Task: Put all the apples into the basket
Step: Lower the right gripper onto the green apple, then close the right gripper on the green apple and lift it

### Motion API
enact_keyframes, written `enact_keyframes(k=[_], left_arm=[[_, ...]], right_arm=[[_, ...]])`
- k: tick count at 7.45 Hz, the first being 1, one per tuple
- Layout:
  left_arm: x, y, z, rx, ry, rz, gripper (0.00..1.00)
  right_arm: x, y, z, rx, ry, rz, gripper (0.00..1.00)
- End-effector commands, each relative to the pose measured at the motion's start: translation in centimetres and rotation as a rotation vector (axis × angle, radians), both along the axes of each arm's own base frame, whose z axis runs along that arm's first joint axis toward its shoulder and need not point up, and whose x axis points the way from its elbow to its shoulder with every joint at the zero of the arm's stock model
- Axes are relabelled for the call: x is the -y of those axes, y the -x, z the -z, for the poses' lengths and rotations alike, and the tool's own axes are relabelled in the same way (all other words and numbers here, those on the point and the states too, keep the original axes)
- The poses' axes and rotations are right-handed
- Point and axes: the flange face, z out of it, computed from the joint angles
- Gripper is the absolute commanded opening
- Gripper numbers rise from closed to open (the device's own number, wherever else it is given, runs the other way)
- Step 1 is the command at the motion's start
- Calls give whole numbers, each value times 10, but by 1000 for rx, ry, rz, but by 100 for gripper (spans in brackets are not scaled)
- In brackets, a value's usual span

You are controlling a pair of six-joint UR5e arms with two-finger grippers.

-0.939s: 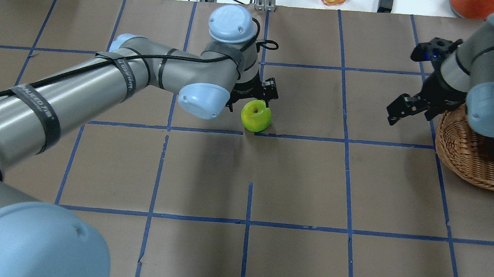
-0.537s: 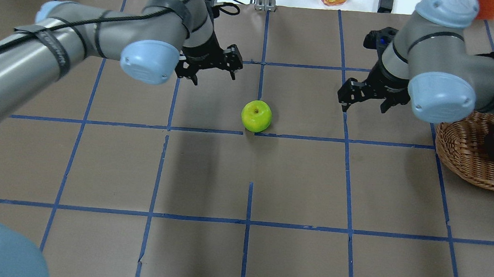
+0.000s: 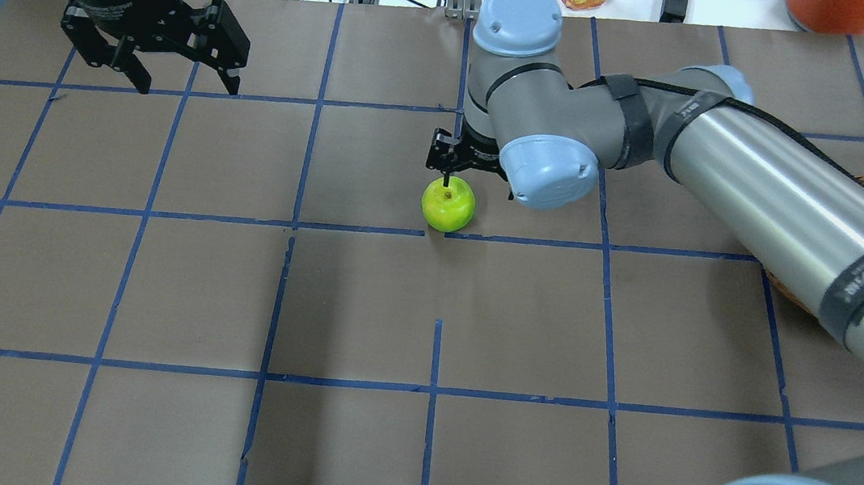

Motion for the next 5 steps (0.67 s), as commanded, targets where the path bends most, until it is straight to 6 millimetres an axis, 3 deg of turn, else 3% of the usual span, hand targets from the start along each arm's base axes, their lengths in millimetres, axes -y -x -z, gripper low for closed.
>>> enact_keyframes(k=[1, 2, 4, 5], left_arm=[[-7, -2, -19, 20, 5, 2, 100], [-9, -3, -24, 30, 15, 1, 100], [-29, -2, -14, 26, -26, -5, 100], [-27, -2, -9, 28, -31, -5, 100]], right_arm=[[1, -19, 14, -21, -3, 0, 100], [4, -19, 23, -25, 1, -9, 100], [14, -23, 44, -12, 30, -9, 100], [14, -24, 50, -14, 25, -9, 100]])
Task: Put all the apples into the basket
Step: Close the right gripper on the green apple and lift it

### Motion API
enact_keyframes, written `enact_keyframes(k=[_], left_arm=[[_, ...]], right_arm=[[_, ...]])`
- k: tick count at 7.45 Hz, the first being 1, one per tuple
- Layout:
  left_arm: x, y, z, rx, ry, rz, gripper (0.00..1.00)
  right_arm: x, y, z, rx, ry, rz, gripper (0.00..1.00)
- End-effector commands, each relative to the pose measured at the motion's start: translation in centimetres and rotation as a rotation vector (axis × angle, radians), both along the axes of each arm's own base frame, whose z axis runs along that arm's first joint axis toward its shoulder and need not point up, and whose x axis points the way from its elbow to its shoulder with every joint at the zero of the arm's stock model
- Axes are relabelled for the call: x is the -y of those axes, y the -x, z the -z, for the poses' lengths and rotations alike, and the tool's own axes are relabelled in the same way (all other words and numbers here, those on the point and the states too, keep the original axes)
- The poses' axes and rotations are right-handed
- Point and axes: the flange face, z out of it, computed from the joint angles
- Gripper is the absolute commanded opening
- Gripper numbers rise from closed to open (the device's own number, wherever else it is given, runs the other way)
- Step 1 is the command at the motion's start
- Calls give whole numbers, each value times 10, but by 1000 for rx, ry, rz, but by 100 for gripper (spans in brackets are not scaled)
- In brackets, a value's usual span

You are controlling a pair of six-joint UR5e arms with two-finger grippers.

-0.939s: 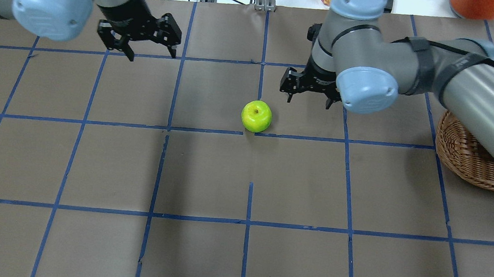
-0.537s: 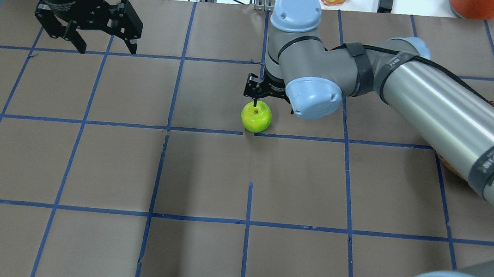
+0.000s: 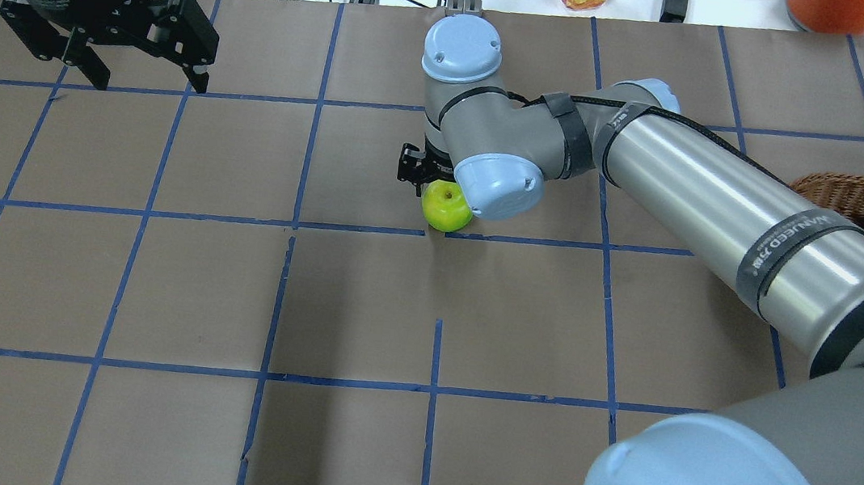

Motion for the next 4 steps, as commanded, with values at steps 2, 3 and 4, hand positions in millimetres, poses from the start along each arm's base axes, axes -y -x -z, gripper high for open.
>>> enact_keyframes(k=[2, 3, 4], left_arm=[[-9, 0, 1, 6, -5, 11, 100], [-4, -1, -1, 5, -2, 11, 100], [-8, -2, -1, 7, -4, 10, 100]], right_arm=[[1, 0, 19, -10, -13, -8, 100], [1, 0, 17, -8, -8, -16, 86], [4, -1, 11, -9, 3, -50, 58]])
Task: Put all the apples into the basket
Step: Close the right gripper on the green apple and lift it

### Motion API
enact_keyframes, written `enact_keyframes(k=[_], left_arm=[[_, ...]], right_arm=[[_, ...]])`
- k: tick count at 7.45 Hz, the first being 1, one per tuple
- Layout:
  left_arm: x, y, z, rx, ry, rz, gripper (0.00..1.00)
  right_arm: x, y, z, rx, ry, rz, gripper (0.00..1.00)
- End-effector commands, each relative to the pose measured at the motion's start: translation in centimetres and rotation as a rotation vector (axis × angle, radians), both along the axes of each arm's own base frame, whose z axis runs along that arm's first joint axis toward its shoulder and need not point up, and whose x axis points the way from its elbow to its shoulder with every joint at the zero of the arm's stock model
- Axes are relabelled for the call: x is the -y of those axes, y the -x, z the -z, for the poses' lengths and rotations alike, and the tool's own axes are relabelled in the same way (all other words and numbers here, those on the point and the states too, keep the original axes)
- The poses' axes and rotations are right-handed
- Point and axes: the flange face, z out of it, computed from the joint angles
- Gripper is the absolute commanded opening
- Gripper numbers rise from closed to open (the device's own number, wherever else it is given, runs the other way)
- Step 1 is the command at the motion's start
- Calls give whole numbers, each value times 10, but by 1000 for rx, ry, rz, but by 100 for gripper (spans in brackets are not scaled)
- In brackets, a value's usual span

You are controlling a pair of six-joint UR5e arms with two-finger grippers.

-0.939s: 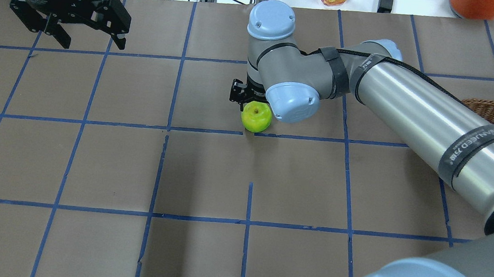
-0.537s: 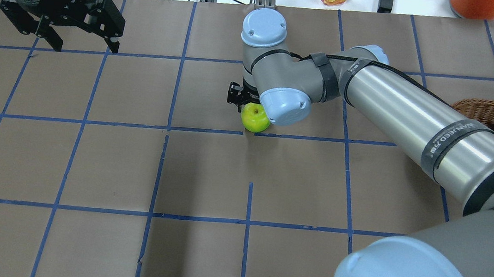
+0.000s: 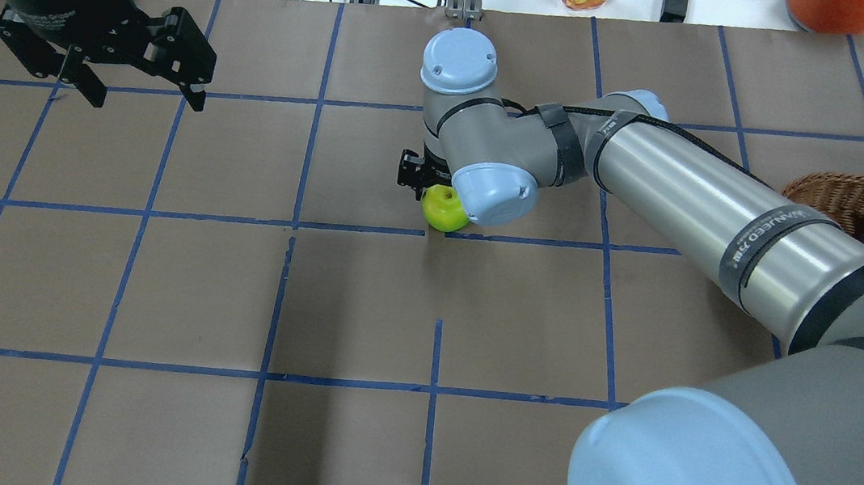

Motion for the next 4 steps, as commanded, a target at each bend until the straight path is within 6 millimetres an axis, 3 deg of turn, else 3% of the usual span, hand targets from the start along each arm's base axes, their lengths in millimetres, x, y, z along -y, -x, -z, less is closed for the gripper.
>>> enact_keyframes(k=[1, 2, 3, 4], left_arm=[[0, -1, 2, -1, -6, 0, 100], [0, -1, 3, -1, -8, 0, 100], [-1, 0, 2, 2, -7, 1, 100], [-1, 0, 2, 2, -8, 0, 100]], right_arm=[[2, 2, -6, -4, 7, -32, 49], [5, 8, -22, 1, 21, -23, 49], [4, 44, -58, -32, 4, -45, 49], [12, 114, -89, -74, -59, -90, 49]])
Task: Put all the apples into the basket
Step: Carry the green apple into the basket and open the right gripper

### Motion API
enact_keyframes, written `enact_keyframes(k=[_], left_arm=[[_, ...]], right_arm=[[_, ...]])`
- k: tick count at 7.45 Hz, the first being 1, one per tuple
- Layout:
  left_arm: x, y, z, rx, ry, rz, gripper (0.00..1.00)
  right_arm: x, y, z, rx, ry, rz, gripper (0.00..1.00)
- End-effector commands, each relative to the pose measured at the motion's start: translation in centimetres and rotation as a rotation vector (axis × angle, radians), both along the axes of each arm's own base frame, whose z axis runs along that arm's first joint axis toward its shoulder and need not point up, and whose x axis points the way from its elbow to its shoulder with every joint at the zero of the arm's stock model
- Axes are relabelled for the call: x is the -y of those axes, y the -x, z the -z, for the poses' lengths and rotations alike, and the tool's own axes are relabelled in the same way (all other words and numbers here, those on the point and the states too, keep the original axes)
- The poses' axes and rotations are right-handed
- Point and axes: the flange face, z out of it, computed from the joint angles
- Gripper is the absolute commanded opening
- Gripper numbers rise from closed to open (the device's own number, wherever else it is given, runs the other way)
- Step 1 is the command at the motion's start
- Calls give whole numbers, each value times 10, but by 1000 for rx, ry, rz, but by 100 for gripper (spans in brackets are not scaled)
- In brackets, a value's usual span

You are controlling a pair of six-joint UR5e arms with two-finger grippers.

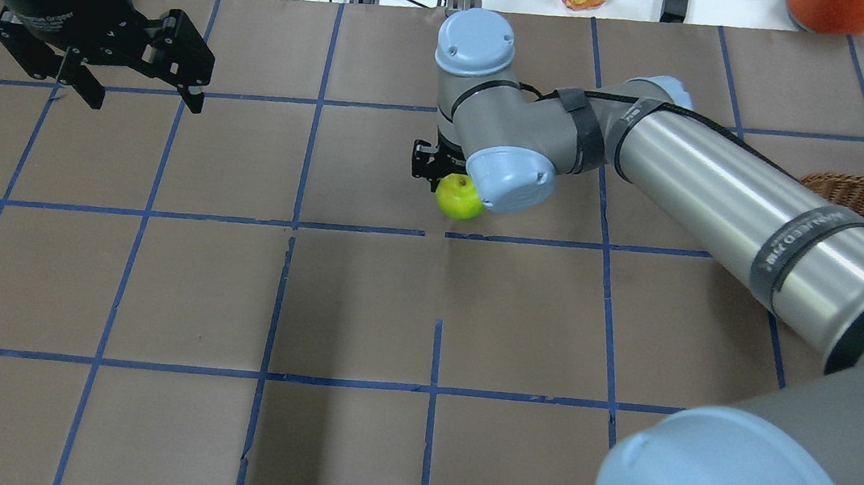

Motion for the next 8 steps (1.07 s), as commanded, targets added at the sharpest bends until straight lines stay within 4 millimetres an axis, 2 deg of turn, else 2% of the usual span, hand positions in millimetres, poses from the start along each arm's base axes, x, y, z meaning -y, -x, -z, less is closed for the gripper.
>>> enact_keyframes(k=[1, 2, 3, 4, 5, 6, 7, 8], left_arm=[[0, -1, 1, 2, -1, -2, 100], [4, 0, 3, 1, -7, -1, 100], [5, 0, 6, 0, -12, -1, 100], [6, 0, 6, 0, -12, -1, 100], [7, 0, 6, 0, -12, -1, 100], [7, 0, 5, -1, -9, 0, 100], [7, 0, 4, -1, -7, 0, 100], [8, 0, 5, 0, -10, -1, 100]], right_arm=[[4, 142, -73, -45, -79, -133, 49], [-2, 213, -87, -46, -83, -195, 50], [-16, 277, -91, -75, -89, -213, 50], [-29, 340, -81, -71, -103, -271, 50], [-45, 408, -61, -38, -120, -295, 50], [-62, 460, -46, 21, -110, -288, 52], [-67, 493, -43, 38, -71, -262, 52], [-64, 500, -39, 22, -52, -260, 56]])
